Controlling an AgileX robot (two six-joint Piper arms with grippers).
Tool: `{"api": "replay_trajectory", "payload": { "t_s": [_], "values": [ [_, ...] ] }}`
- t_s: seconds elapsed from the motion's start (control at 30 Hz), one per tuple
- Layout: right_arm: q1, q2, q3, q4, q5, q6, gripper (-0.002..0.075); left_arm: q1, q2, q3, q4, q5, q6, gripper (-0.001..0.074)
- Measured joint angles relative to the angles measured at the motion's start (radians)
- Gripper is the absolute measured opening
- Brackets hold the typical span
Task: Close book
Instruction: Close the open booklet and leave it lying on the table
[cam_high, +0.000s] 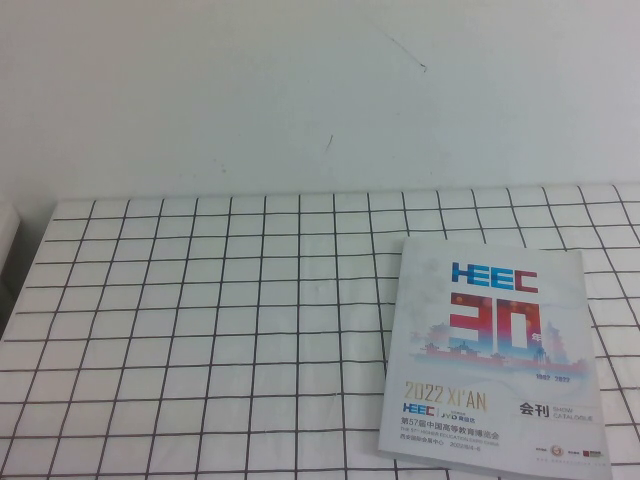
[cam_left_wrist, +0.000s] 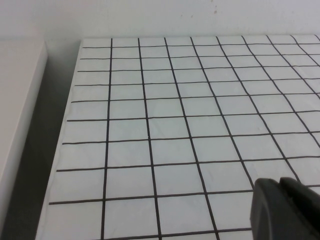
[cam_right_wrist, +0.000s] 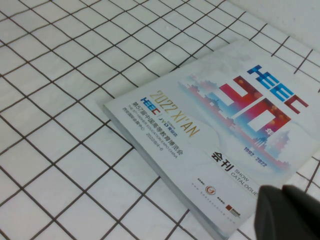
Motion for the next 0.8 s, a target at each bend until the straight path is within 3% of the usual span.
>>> {"api": "replay_trajectory", "payload": {
  "t_s": [0.8],
  "values": [
    [0.016,-0.010,0.002,0.001,0.000,0.000,-0.0003,0.000,0.000,0.000,0.000,0.000,0.021,-0.0004]
  ]
}}
